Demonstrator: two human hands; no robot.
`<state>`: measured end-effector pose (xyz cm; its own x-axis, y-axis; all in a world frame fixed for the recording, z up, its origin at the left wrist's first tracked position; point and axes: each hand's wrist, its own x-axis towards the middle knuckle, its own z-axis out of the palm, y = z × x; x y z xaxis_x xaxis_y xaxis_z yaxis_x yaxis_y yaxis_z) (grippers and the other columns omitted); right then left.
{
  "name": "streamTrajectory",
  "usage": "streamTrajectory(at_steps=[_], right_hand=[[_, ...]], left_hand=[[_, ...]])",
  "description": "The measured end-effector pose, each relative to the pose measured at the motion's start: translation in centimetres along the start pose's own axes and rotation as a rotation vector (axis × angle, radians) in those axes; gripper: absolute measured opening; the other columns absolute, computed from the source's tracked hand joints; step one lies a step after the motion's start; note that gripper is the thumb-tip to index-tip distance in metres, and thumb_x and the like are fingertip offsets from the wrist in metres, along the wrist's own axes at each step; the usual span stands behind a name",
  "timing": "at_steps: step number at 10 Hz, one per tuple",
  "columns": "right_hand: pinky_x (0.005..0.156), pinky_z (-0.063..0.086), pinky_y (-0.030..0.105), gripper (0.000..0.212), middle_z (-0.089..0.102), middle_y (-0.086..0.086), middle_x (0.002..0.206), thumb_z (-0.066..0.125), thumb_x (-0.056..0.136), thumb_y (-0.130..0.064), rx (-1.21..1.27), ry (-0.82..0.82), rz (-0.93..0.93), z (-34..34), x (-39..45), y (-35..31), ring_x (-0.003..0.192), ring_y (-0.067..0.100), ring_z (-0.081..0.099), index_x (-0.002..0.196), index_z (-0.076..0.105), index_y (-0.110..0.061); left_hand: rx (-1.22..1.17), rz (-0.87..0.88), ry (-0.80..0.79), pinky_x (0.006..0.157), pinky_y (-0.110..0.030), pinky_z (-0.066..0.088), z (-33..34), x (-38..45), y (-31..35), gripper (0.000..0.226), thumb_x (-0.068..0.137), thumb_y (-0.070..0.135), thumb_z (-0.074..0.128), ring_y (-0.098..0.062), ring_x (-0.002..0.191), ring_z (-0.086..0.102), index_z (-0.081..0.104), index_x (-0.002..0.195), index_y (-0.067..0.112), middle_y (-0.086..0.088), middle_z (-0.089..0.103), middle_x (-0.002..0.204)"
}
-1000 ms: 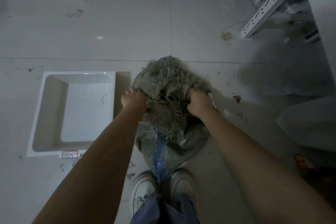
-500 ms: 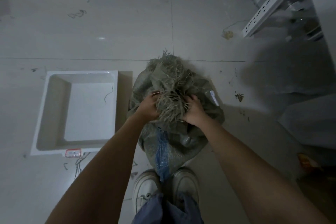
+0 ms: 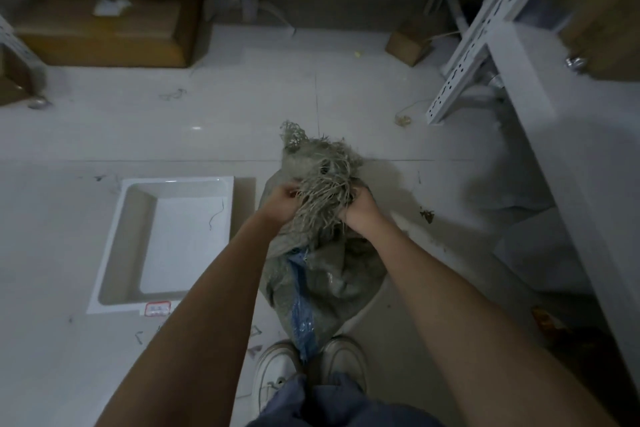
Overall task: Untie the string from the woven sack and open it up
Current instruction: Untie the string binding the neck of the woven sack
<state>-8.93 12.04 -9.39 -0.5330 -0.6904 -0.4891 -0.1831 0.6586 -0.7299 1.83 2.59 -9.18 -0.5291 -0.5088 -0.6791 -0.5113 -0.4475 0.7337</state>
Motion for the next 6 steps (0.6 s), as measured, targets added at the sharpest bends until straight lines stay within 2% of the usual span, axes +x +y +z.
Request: streamTrajectory(at_steps=[1, 2, 3, 4, 5, 6], right_hand=[[0.098, 0.046, 0.041, 0.033, 0.059, 0.024, 0.123, 0.052, 0.088, -0.002, 0.004, 0.021, 0.005, -1.5, -2.2, -2.6, 0.116, 0.037, 0.055, 0.121, 0.056, 0.001], [0.097, 0.043, 0.039, 0.024, 0.060, 0.023, 0.119, 0.047, 0.092, -0.002, 0.118, 0.092, -0.005, -2.9, -5.3, -5.0, 0.115, 0.037, 0.055, 0.112, 0.059, 0.000], [0.098, 0.044, 0.038, 0.024, 0.055, 0.013, 0.098, 0.042, 0.094, -0.001, 0.370, 0.160, 0.020, -4.0, -7.3, -7.5, 0.095, 0.030, 0.057, 0.087, 0.057, -0.017], [0.099, 0.042, 0.033, 0.030, 0.059, 0.016, 0.110, 0.046, 0.094, -0.009, 0.626, 0.186, 0.121, -4.6, -8.3, -9.2, 0.100, 0.029, 0.057, 0.123, 0.052, -0.005], [0.100, 0.045, 0.039, 0.035, 0.058, 0.012, 0.114, 0.048, 0.094, -0.016, 0.702, 0.239, 0.133, -5.2, -9.7, -10.4, 0.111, 0.031, 0.055, 0.128, 0.049, -0.009], [0.103, 0.043, 0.043, 0.037, 0.057, 0.009, 0.126, 0.046, 0.093, -0.018, 0.798, 0.236, 0.180, -5.5, -10.1, -10.2, 0.115, 0.030, 0.054, 0.130, 0.047, -0.009]], left_hand=[[0.157, 0.158, 0.050, 0.056, -0.006, 0.045, 0.1, -3.3, 2.4, 0.036, 0.097, -0.001, 0.037, 0.012, 0.054, 0.057, 0.045, 0.072, 0.023, 0.006, 0.045, 0.072], [0.095, 0.225, 0.035, 0.071, -0.021, 0.050, 0.4, -5.9, 4.2, 0.023, 0.096, -0.001, 0.043, -0.019, 0.086, 0.056, 0.059, 0.111, -0.003, -0.007, 0.056, 0.086], [-0.012, 0.260, 0.057, 0.066, -0.022, 0.054, 0.6, -8.2, 5.6, 0.031, 0.093, 0.007, 0.054, -0.017, 0.073, 0.060, 0.056, 0.119, -0.009, -0.015, 0.062, 0.096], [-0.118, 0.218, 0.116, 0.067, -0.027, 0.049, 1.1, -10.3, 7.1, 0.014, 0.094, 0.012, 0.051, -0.019, 0.069, 0.057, 0.061, 0.091, 0.003, -0.008, 0.061, 0.077], [-0.345, 0.149, 0.174, 0.065, -0.029, 0.048, 1.8, -12.1, 7.7, 0.026, 0.095, 0.018, 0.042, -0.020, 0.068, 0.057, 0.054, 0.073, 0.010, -0.005, 0.056, 0.073], [-0.486, 0.099, 0.212, 0.067, -0.030, 0.048, 2.8, -13.8, 6.8, 0.027, 0.093, 0.017, 0.042, -0.020, 0.069, 0.056, 0.058, 0.074, 0.008, -0.006, 0.056, 0.074]])
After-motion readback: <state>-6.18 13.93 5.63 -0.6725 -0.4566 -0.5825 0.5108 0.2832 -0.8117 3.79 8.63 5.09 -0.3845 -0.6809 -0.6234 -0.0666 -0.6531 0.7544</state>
